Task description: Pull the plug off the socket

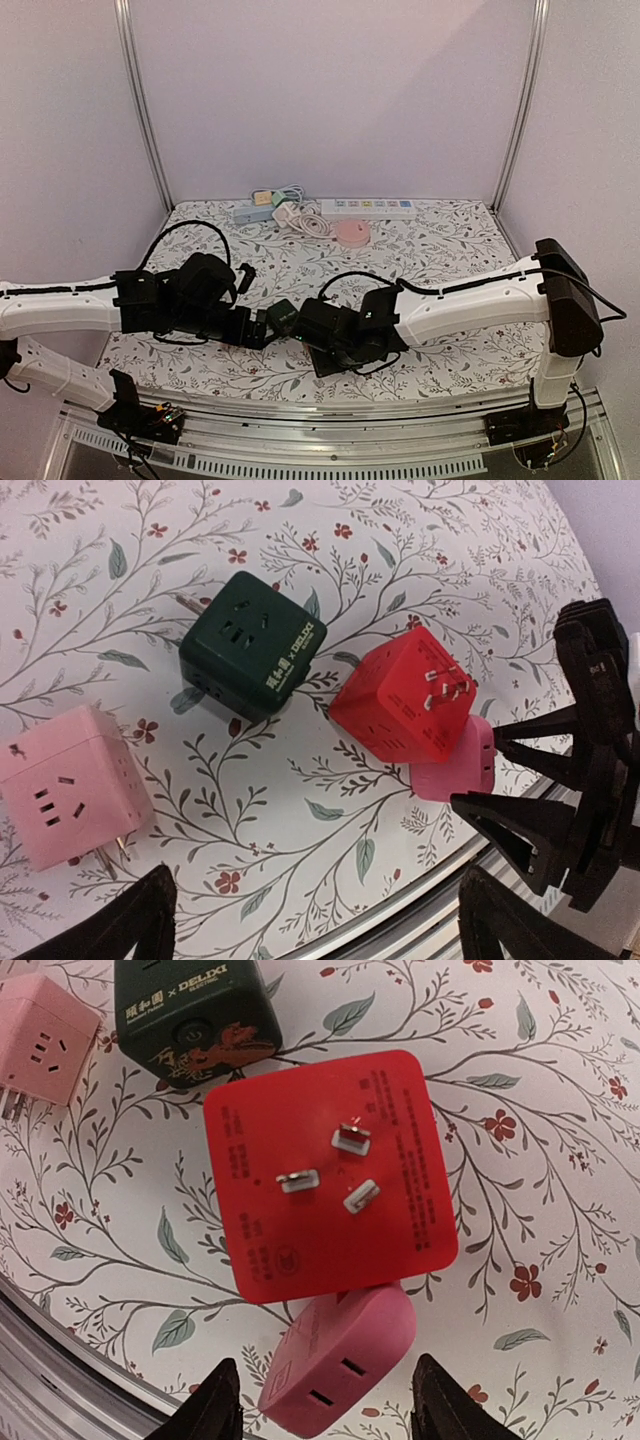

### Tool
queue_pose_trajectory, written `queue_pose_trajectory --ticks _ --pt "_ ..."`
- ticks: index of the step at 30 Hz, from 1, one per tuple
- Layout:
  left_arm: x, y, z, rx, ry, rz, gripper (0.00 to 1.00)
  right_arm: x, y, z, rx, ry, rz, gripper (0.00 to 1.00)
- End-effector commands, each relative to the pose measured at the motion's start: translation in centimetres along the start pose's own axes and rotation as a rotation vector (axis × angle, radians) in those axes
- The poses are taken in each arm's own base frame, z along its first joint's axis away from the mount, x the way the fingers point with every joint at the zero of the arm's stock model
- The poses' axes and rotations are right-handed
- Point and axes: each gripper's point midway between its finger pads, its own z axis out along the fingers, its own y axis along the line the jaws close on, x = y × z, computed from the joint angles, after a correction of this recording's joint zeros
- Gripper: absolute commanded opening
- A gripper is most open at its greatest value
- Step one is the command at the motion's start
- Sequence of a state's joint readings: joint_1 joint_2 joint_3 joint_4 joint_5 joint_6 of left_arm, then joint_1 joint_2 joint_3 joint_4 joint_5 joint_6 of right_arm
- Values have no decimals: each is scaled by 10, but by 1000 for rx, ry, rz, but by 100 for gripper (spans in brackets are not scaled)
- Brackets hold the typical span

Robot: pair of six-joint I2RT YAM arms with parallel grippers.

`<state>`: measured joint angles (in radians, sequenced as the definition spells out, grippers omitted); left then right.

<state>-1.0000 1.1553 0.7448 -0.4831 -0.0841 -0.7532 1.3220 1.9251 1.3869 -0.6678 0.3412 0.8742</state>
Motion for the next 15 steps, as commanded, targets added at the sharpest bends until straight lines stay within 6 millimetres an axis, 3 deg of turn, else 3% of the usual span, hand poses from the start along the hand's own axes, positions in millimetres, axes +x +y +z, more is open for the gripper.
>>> queue_pose_trajectory --ticks 1,6,15 --pt "-5 7 -3 -6 -32 -16 96 -1 2 8 27 0 -26 56" --pt "-5 9 -2 -8 -34 -22 97 2 2 15 38 11 -39 53" --pt "-3 7 2 10 -29 -12 96 4 0 17 46 13 -49 31"
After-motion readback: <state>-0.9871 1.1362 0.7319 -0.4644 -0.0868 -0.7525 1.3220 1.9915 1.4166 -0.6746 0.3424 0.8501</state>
